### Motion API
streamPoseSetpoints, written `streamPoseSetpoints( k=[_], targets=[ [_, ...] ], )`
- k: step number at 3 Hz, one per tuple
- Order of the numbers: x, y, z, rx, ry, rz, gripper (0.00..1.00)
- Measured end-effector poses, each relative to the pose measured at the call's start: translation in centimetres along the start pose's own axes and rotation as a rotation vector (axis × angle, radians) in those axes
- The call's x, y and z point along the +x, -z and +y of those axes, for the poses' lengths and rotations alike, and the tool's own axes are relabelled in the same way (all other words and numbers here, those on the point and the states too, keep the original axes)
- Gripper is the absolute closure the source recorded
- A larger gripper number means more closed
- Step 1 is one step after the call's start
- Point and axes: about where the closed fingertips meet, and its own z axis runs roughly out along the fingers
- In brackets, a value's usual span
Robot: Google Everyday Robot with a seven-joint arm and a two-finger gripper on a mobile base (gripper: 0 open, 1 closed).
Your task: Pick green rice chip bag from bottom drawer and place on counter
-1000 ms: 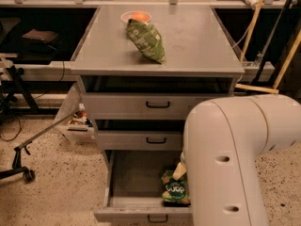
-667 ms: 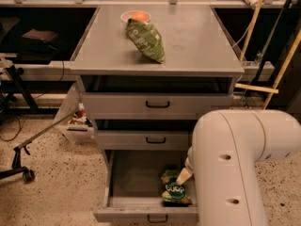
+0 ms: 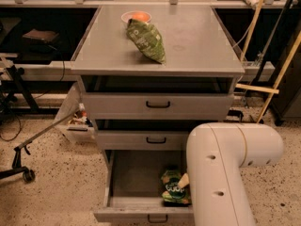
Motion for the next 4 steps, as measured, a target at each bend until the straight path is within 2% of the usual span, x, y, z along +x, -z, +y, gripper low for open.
streamPoseSetpoints(
  k=[1,2,3,4],
  targets=[
    [0.1,-0.2,0.1,-0.002,-0.006,-0.003,0.0],
    [1.6,-2.6,4.4,-0.06,0.082,0.044,0.0],
    [2.9,-5.8,9.2,-0.132,0.163,0.119,0.0],
    [3.0,-6.4,10.3,-0.15,0.177,0.14,0.0]
  ],
)
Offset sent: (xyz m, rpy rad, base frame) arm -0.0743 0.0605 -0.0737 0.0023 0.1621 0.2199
